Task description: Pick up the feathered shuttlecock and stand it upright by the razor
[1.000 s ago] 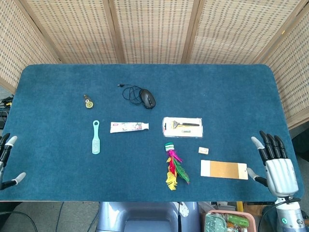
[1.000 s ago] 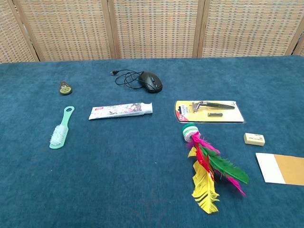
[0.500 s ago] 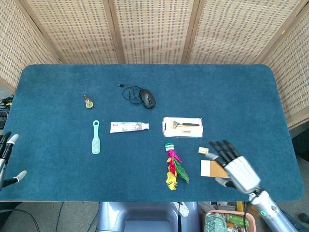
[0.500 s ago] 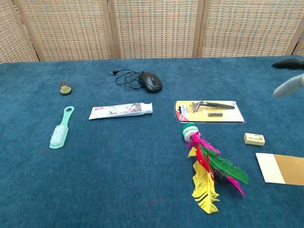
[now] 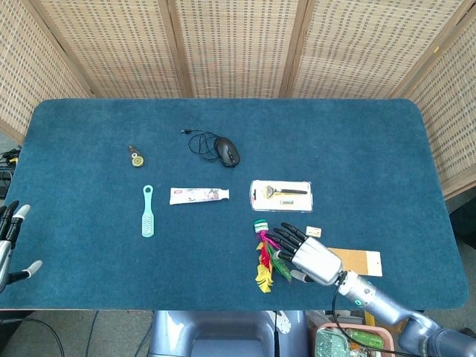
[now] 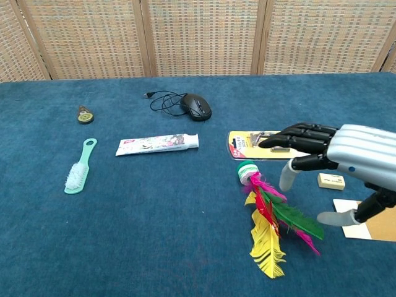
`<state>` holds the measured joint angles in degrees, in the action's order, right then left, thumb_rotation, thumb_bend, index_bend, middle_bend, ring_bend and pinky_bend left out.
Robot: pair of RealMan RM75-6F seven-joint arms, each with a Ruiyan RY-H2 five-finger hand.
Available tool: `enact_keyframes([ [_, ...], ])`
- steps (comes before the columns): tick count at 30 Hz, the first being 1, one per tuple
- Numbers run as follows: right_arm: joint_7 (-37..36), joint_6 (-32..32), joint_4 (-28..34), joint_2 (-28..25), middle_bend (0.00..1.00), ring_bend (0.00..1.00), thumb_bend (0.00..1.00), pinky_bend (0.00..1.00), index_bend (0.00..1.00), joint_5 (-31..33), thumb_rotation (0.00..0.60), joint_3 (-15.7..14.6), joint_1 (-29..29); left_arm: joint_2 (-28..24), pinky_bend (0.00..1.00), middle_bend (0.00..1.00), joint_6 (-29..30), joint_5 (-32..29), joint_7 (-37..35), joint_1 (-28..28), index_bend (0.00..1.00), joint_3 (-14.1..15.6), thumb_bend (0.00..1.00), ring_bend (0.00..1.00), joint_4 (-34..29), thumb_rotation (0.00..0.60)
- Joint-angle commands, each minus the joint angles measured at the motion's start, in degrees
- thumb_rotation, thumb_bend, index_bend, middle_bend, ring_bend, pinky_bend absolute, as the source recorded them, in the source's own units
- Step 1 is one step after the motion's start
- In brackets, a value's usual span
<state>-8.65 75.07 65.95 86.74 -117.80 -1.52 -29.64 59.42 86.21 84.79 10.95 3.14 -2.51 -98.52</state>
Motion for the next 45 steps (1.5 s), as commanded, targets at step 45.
enact_keyframes([
  [45,3.8,-1.0,-6.9,3.4,0.06,0.00,0.27,0.01,0.42,3.4,0.600,-6.3,-4.1,0.0,0.00,0.00,-1.2,-0.8,0.4,0.6,0.00,0.3,0.00,0.00,-0.2,0.600],
])
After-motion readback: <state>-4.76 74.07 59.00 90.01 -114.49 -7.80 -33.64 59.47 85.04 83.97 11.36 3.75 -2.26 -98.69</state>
